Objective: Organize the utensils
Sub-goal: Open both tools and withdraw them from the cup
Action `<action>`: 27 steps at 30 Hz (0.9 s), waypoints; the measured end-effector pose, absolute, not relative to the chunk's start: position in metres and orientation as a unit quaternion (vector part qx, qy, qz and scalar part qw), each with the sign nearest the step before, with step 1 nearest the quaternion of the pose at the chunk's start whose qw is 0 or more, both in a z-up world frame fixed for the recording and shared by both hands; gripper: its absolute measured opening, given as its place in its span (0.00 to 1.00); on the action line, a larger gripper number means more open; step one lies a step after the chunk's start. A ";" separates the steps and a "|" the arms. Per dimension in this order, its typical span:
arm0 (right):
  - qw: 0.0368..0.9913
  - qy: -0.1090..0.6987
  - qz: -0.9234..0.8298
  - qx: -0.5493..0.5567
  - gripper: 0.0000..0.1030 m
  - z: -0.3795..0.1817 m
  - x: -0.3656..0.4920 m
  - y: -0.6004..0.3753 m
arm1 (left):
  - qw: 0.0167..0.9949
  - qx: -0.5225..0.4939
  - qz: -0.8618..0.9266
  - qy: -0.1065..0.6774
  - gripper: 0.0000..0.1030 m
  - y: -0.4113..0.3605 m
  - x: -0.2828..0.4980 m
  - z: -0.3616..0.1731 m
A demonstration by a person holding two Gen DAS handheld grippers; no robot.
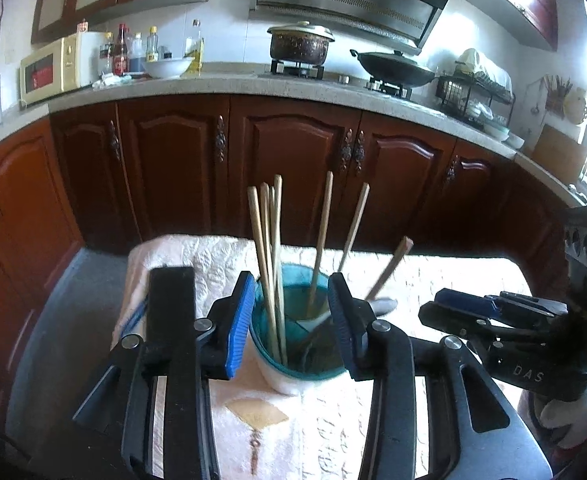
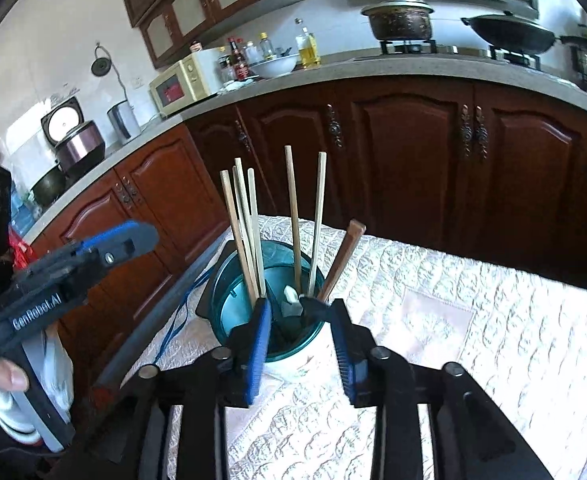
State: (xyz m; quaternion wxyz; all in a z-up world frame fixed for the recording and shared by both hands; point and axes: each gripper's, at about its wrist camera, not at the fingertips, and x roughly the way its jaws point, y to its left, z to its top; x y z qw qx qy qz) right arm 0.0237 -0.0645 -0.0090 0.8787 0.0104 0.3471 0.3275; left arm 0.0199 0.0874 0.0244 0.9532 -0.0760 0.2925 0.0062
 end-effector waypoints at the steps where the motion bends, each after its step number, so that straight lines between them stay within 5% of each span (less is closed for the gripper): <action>1: 0.879 0.347 0.325 0.013 0.30 -0.010 0.021 -0.065 | 0.953 -0.075 0.010 0.295 0.36 0.085 0.019 0.022; 27: 0.906 0.321 0.276 0.021 0.37 -0.008 -0.012 -0.070 | 0.957 -0.031 0.062 0.282 0.36 0.057 -0.010 0.009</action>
